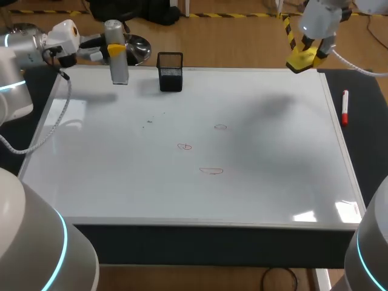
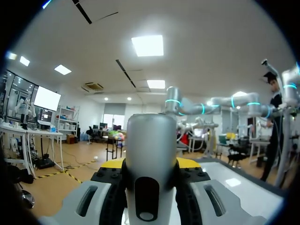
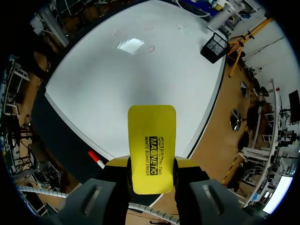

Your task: Pick up the inspection probe, press it on each red-marked spot on the whiteboard one by one, put down the probe, pick up the eraser, and wipe off all the red marks.

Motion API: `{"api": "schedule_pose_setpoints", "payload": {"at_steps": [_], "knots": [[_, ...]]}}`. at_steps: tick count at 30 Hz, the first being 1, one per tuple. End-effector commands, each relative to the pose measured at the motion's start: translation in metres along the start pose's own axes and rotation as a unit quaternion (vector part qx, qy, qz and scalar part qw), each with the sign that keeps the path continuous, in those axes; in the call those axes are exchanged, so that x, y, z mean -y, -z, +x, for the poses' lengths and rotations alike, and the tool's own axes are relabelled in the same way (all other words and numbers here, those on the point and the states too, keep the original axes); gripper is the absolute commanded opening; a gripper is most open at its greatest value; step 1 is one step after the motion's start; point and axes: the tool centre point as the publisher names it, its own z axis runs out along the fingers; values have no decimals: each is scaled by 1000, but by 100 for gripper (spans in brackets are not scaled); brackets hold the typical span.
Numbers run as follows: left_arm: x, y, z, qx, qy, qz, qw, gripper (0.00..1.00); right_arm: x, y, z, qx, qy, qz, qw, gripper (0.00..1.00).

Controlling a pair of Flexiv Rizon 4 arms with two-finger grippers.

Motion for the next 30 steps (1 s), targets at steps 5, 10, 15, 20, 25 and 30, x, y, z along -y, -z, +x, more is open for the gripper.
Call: {"api": "schedule_pose_setpoints", "payload": {"at_steps": [5, 10, 15, 20, 25, 30], "knots": [[-8, -27, 61, -34, -11, 31, 999, 0, 0, 1, 0, -1, 1, 1, 1000, 0], [-12, -49, 100, -73, -5, 46, 996, 0, 0, 1, 0, -1, 1, 1, 1000, 0], [-15, -64, 132, -96, 1, 60, 994, 0, 0, 1, 0, -1, 1, 1, 1000, 0], [-16, -79, 159, -116, 13, 69, 991, 0, 0, 1, 0, -1, 1, 1, 1000, 0], [-27, -94, 183, -141, 34, 69, 987, 0, 0, 1, 0, -1, 1, 1, 1000, 0], [-46, -115, 201, -170, 51, 55, 983, 0, 0, 1, 0, -1, 1, 1, 1000, 0]]}}
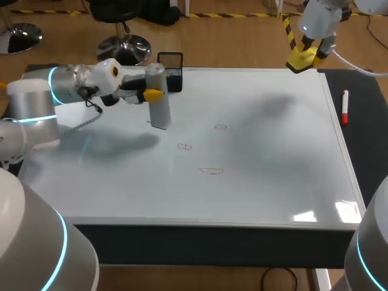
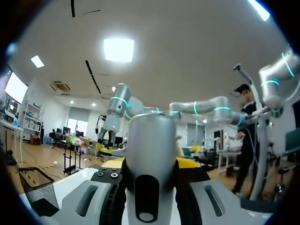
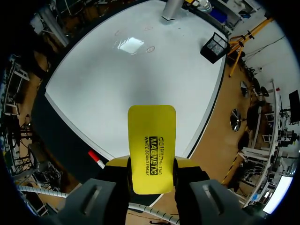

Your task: Pick up the inspection probe, press it on each red-marked spot on the whiteboard one by one, put down the probe, pick up the eraser, and wipe off all the red marks.

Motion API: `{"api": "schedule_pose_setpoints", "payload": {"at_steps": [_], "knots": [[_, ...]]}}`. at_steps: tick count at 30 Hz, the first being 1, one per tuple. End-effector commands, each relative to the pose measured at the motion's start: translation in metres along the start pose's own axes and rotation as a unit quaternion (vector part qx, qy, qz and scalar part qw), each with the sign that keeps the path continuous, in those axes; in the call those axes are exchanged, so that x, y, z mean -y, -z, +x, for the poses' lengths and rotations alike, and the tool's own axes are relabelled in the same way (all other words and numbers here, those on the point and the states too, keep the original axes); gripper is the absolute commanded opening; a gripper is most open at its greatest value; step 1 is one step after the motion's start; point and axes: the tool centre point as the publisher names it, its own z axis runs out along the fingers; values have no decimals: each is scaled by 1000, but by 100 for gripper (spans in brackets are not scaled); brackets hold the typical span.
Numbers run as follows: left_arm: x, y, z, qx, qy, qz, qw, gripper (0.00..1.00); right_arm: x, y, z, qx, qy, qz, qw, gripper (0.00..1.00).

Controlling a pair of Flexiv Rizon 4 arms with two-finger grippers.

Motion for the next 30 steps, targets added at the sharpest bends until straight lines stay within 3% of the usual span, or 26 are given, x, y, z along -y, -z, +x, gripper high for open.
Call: {"api": "schedule_pose_setpoints", "payload": {"at_steps": [1, 10, 30], "knots": [[-14, -21, 3, -12, 12, 5, 1000, 0, 0, 1, 0, -1, 1, 1, 1000, 0], [-32, -42, 9, -49, 24, 7, 998, 0, 0, 1, 0, -1, 1, 1, 1000, 0], [-60, -52, 12, -67, 30, 11, 997, 0, 0, 1, 0, -1, 1, 1, 1000, 0]]}}
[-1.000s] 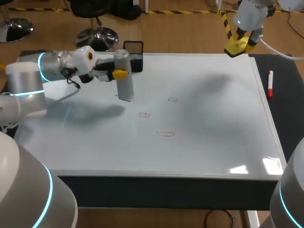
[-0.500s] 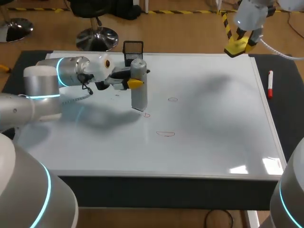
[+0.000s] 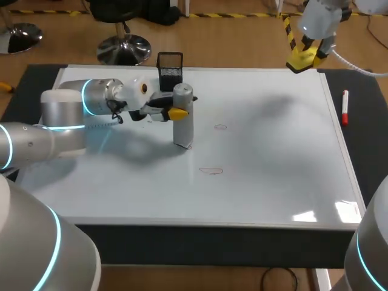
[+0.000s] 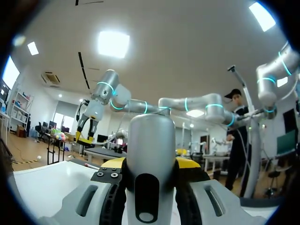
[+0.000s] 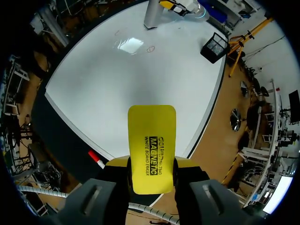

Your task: Pick up the inspection probe, press it on each red-marked spot on the whiteboard one by one, put down the probe, pick up the eraser, and wipe off all the red marks.

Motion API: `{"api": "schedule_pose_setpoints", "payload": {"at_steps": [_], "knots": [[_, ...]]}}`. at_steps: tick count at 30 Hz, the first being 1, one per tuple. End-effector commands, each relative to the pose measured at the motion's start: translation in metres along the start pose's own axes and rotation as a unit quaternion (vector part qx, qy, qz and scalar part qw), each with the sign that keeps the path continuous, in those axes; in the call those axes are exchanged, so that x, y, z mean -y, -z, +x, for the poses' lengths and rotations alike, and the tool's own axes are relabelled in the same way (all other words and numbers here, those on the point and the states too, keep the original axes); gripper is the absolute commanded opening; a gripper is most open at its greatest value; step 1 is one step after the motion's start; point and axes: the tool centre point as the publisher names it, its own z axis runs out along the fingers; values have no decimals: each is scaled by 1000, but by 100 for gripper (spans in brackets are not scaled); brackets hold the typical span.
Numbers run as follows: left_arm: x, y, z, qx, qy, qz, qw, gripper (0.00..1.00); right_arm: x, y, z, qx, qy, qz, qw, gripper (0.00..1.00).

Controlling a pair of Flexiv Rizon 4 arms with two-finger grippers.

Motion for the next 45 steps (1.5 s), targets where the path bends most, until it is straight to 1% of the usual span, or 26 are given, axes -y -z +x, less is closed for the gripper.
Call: {"api": "schedule_pose_setpoints", "payload": {"at_steps": [1, 10, 12, 16, 40, 42, 45], "knots": [[-5, 1, -4, -3, 0, 0, 1000, 0, 0, 1, 0, -1, 1, 1, 1000, 0], [-11, 9, 0, 5, -6, -26, 1000, 0, 0, 1, 0, -1, 1, 1, 1000, 0], [-13, 12, 0, 8, -10, -47, 999, 0, 0, 1, 0, -1, 1, 1, 1000, 0], [-13, 17, 4, 8, -15, -64, 998, 0, 0, 1, 0, -1, 1, 1, 1000, 0], [-12, 18, 5, 11, -14, -66, 998, 0, 0, 1, 0, -1, 1, 1, 1000, 0], [-7, 17, 5, 12, -17, -62, 998, 0, 0, 1, 0, -1, 1, 1, 1000, 0], [7, 12, 7, 13, -28, -56, 998, 0, 0, 1, 0, -1, 1, 1, 1000, 0]]}}
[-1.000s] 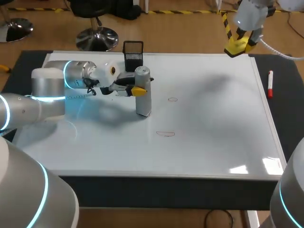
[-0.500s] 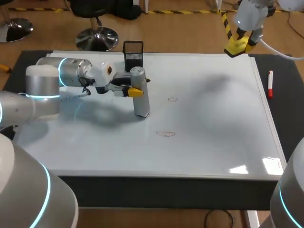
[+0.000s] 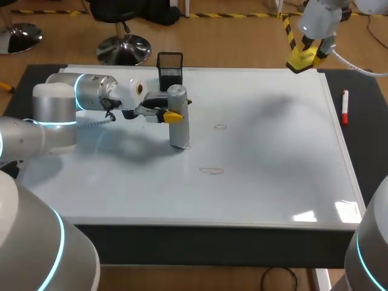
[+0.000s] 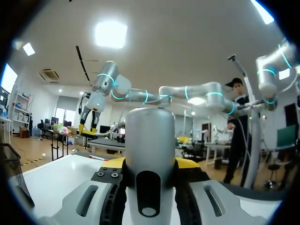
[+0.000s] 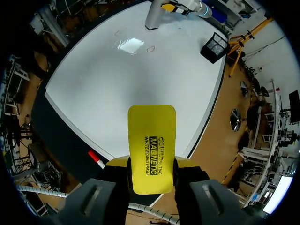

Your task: Pick up the inspection probe, press it on each red-marked spot on the whiteboard one by one, put down the probe, pick up the eraser, and wipe off all the red marks.

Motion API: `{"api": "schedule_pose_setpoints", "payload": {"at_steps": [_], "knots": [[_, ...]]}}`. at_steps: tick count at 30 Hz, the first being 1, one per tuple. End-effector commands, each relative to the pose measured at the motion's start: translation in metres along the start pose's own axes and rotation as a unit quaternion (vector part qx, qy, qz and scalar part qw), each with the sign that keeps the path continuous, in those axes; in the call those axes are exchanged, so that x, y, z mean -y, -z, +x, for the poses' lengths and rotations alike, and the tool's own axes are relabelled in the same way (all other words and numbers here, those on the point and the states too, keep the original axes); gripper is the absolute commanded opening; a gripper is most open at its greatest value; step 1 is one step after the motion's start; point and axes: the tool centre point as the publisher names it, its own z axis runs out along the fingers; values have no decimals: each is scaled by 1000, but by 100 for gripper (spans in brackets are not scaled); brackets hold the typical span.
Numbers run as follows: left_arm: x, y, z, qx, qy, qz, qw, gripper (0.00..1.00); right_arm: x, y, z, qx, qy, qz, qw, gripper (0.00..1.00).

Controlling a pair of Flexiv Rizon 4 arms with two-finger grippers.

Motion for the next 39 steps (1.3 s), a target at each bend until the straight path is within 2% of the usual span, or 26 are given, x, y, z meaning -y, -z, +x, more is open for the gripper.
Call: {"api": "schedule_pose_setpoints", "payload": {"at_steps": [1, 6, 12, 25, 32, 39], "knots": [[18, -4, 5, 6, -11, -1, 1000, 0, 0, 1, 0, -1, 1, 1, 1000, 0], [31, -2, 1, 11, -26, 1, 1000, 0, 0, 1, 0, -1, 1, 1, 1000, 0], [42, 21, -10, 40, -37, 3, 999, 0, 0, 1, 0, -1, 1, 1, 1000, 0], [79, 109, -50, 147, -83, 0, 986, 0, 0, 1, 0, -1, 1, 1, 1000, 0], [95, 152, -67, 188, -100, -18, 977, 0, 0, 1, 0, -1, 1, 1, 1000, 0], [104, 192, -83, 227, -100, -4, 969, 0, 0, 1, 0, -1, 1, 1, 1000, 0]]}}
